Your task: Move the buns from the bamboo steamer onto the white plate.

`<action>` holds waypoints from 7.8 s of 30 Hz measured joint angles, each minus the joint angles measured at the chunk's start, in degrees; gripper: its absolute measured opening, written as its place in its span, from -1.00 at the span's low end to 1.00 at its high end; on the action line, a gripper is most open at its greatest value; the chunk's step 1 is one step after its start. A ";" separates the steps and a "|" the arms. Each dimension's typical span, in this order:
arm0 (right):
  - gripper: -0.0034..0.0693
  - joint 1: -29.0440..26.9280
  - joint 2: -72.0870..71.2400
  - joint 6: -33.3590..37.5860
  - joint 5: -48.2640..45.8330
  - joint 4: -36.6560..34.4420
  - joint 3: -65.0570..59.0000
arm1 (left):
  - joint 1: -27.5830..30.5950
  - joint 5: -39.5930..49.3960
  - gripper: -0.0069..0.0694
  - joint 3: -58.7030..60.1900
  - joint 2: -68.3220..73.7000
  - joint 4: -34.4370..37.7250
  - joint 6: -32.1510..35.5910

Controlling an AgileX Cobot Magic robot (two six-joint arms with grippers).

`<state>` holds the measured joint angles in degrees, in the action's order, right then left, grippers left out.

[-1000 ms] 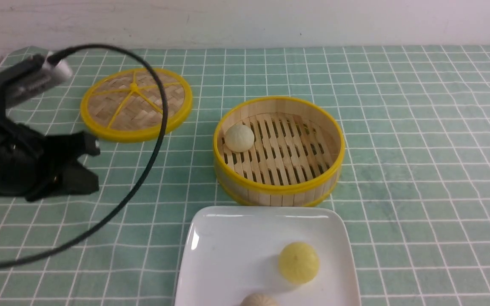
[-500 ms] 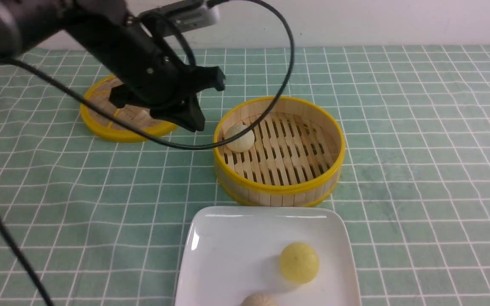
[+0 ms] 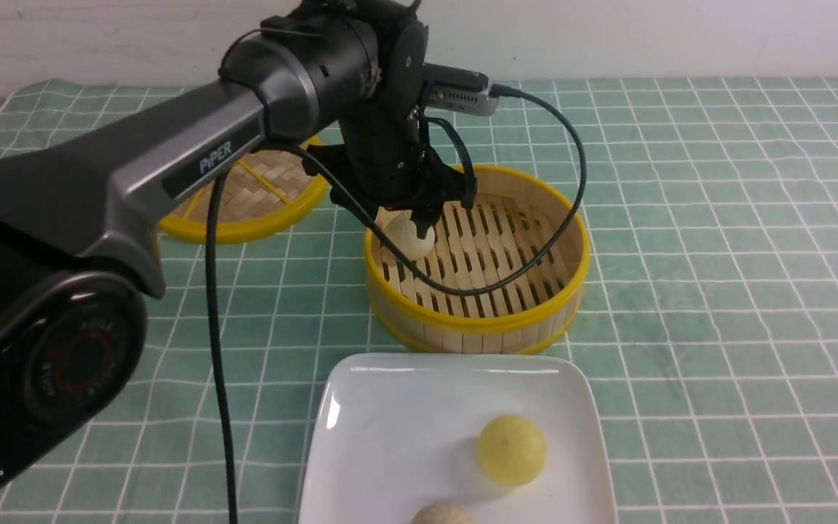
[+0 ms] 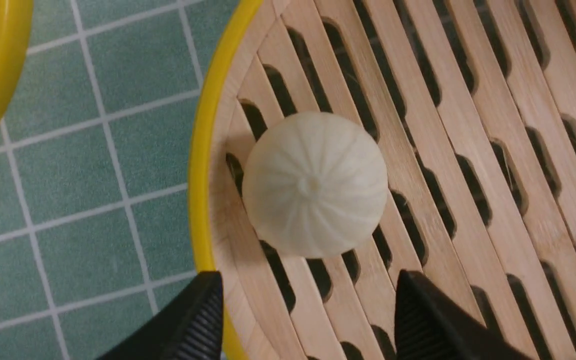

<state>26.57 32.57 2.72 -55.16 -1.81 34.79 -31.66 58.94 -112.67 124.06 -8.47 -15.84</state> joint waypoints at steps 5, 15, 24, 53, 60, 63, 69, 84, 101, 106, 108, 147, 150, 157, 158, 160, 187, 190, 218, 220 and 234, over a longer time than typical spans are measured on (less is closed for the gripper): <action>-0.89 0.00 0.00 0.00 0.00 0.13 0.00 | 0.00 -2.42 0.44 -0.07 0.76 -0.11 -0.06; -0.87 0.00 0.00 0.00 1.17 0.17 0.00 | 0.00 -6.43 0.21 -0.11 3.53 -0.11 -0.16; -0.85 0.00 0.00 0.00 1.55 0.17 0.00 | 0.00 -5.38 -0.71 -0.11 3.28 1.11 -0.06; -0.77 0.00 0.00 0.00 1.53 -1.84 0.00 | -0.05 -2.10 -0.73 40.48 -32.26 16.57 3.05; -0.75 0.00 0.00 0.00 1.37 -1.97 0.00 | -0.05 -11.79 -0.73 46.33 -24.87 19.69 3.05; -0.75 0.00 -0.34 0.00 -0.38 -1.97 0.98 | -0.05 -12.94 -0.73 46.33 -23.95 20.80 3.05; -0.74 0.00 -6.30 -1.75 -11.54 -1.52 10.80 | -0.05 -13.79 -0.67 46.33 -23.89 22.55 3.05; -0.72 0.00 -32.34 -10.27 -12.85 -0.45 5.26 | -0.05 -15.05 0.24 44.68 -24.07 22.67 3.05; -0.95 0.00 -32.98 -6.42 23.82 -0.50 -13.88 | -0.05 -10.92 0.10 37.20 -28.57 20.72 3.05; -0.95 0.00 -32.98 -6.22 28.67 -0.50 -15.23 | -0.05 -10.51 -0.29 37.20 -28.57 20.66 3.05; -0.95 0.00 -32.98 -6.18 29.10 -0.50 -15.36 | -0.05 -10.38 -0.49 37.20 -28.57 20.66 3.36; -0.88 -21.79 -33.15 -6.16 31.14 1.30 -35.07 | -0.05 -7.82 -0.80 37.20 -34.46 15.89 7.21; -0.87 -23.84 -33.15 -6.16 32.03 1.40 -35.29 | -0.05 -7.49 -0.80 37.20 -39.40 14.12 7.32; -0.87 -26.75 -33.15 -6.16 32.35 1.40 -35.36 | -0.05 -1.77 -0.80 37.20 -53.92 9.05 7.32; -0.87 -26.81 -33.15 -6.16 32.37 1.40 -35.36 | -0.05 -0.87 -0.80 37.20 -56.47 8.47 7.32; -0.87 -26.87 -33.15 -6.16 32.42 1.40 -35.36 | -0.05 1.12 -0.80 37.20 -61.58 6.87 7.18; -0.77 -26.87 -33.15 -6.16 32.49 1.40 -35.36 | -0.05 -41.84 -0.78 81.87 -106.81 8.11 -6.39; -0.76 -26.87 -33.15 -6.16 32.49 1.40 -35.36 | -0.05 -41.61 -0.78 82.18 -106.81 8.11 -6.43; -0.67 -26.87 -33.15 -6.16 32.49 1.41 -35.40 | 22.54 -49.52 -0.72 107.70 -108.98 3.83 -6.18; -0.66 -26.87 -33.15 -6.16 32.49 1.41 -35.40 | 24.44 -49.52 -0.71 111.54 -112.41 2.85 -6.18; -0.62 -26.87 -33.15 -6.16 32.49 1.41 -35.40 | 30.59 -37.98 -0.70 114.16 -124.65 -1.61 -6.07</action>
<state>-0.30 -0.58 -3.44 -22.67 -0.40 -0.61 -1.07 20.96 1.49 -0.59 -10.08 -21.91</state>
